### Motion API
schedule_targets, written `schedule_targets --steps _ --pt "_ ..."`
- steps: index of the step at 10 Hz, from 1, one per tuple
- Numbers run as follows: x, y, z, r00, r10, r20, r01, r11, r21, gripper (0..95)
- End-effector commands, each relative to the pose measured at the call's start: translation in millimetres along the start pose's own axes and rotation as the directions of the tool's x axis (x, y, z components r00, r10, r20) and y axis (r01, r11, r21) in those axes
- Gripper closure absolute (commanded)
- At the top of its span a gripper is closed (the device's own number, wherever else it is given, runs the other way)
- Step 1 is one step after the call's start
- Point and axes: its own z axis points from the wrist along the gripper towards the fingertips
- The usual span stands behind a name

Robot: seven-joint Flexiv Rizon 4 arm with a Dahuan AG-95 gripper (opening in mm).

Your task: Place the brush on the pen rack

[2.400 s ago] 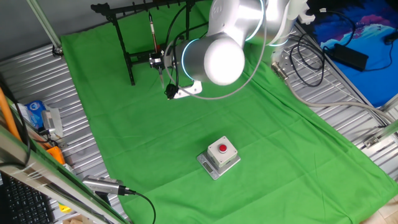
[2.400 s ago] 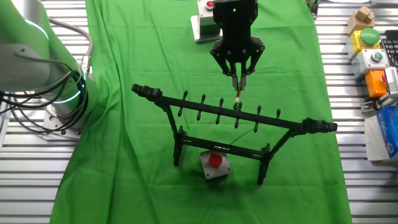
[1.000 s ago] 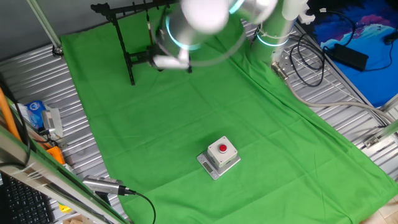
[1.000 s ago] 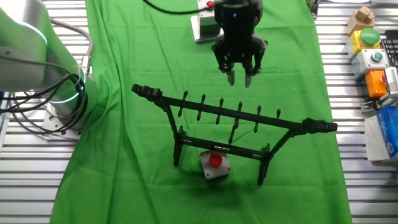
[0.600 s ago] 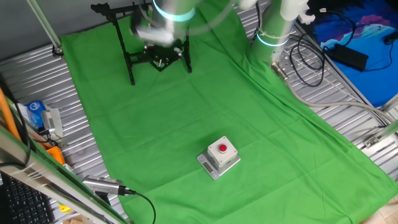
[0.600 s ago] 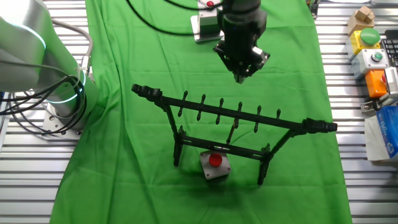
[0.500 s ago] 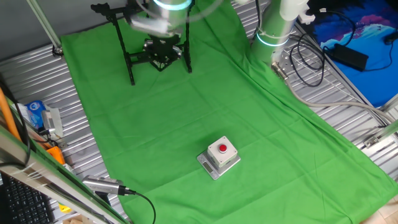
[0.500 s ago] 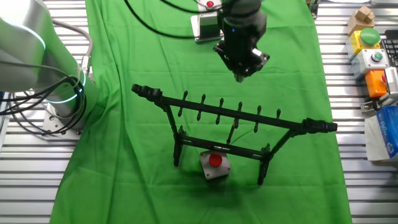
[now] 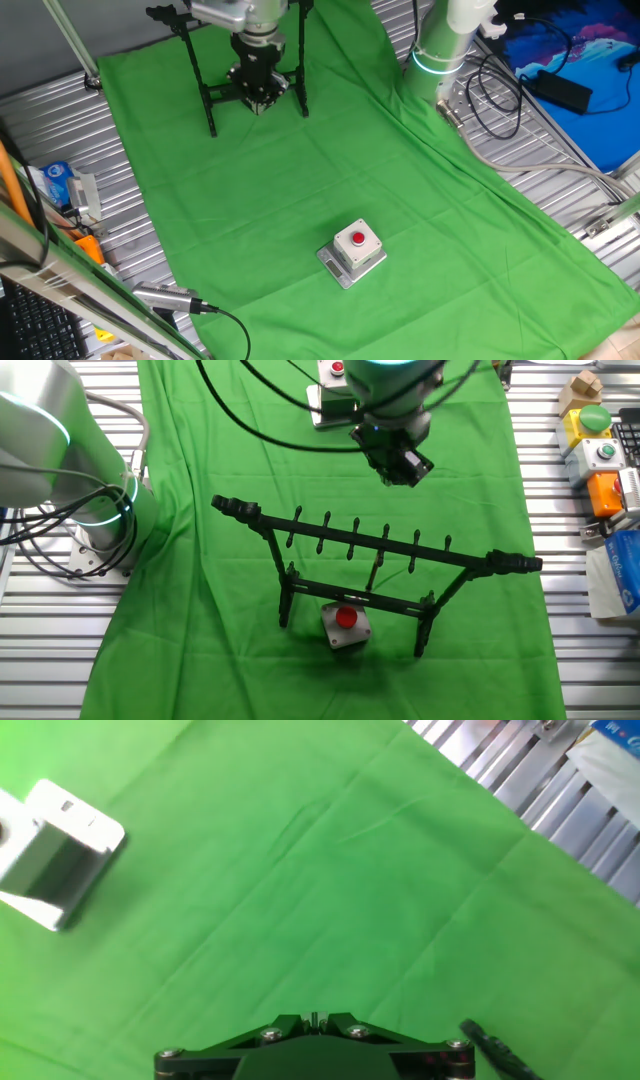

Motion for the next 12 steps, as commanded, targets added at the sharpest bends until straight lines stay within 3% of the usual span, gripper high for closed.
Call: schedule_targets --steps 1,3,4,6,7,8,9,11,12 --pt "-0.7 1.0 0.3 0.991 -0.072 -0.110 0.077 0.996 0.037 95.0" --pt "-0.4 1.2 0.3 0.983 -0.044 -0.179 0.050 0.998 0.030 95.0" --pt "-0.9 1.5 0.3 0.976 -0.013 -0.220 0.028 0.997 0.068 95.0" --pt "-0.9 1.6 0.2 0.977 0.014 -0.214 0.002 0.997 0.074 95.0" --pt "-1.0 1.7 0.0 0.973 0.031 -0.229 -0.015 0.997 0.071 95.0" --pt "-1.0 1.9 -0.2 0.958 0.049 -0.284 -0.028 0.997 0.077 95.0" --pt "-1.2 2.0 -0.1 0.948 0.065 -0.310 -0.046 0.997 0.066 95.0" --pt "-1.3 2.1 -0.2 0.961 0.090 -0.261 -0.083 0.996 0.038 95.0" --pt "-1.3 2.2 -0.4 0.961 0.093 -0.259 -0.086 0.996 0.038 95.0"
